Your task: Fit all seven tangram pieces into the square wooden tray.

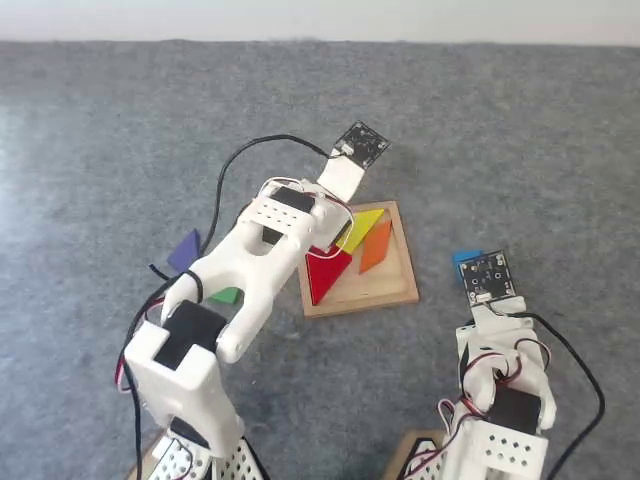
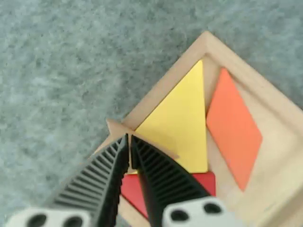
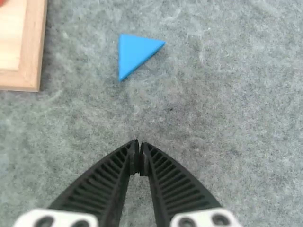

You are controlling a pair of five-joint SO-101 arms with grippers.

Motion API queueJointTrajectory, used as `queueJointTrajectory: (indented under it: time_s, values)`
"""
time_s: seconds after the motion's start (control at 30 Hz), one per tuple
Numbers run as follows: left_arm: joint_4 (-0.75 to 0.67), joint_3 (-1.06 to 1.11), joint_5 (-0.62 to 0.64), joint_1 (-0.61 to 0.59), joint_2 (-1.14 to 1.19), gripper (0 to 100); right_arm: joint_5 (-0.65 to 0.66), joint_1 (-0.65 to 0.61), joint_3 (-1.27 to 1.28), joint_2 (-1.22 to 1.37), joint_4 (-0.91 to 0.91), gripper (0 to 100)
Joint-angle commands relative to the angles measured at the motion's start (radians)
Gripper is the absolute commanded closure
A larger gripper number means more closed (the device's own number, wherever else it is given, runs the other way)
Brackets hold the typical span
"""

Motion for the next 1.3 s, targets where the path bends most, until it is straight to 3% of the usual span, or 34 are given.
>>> queueJointTrajectory:
  time_s: [0.0,0.23,0.43,0.73,1.03,1.27]
  values:
    - [0.011,0.015,0.020,0.002,-0.206,99,0.014,-0.010,0.018,-0.008,0.002,99.0]
    - [-0.015,0.286,-0.008,0.118,-0.554,99,0.014,-0.010,0.018,-0.008,0.001,99.0]
    - [-0.170,0.424,-0.017,0.158,-0.505,99,0.014,-0.010,0.018,-0.008,0.001,99.0]
    - [-0.081,0.168,-0.018,0.252,-0.117,99,0.014,-0.010,0.018,-0.007,-0.001,99.0]
    - [0.023,-0.004,-0.003,0.256,-0.006,98,0.014,-0.010,0.018,-0.007,-0.002,99.0]
    - [0.206,-0.278,-0.028,0.258,0.181,93,0.014,-0.010,0.018,-0.007,-0.002,99.0]
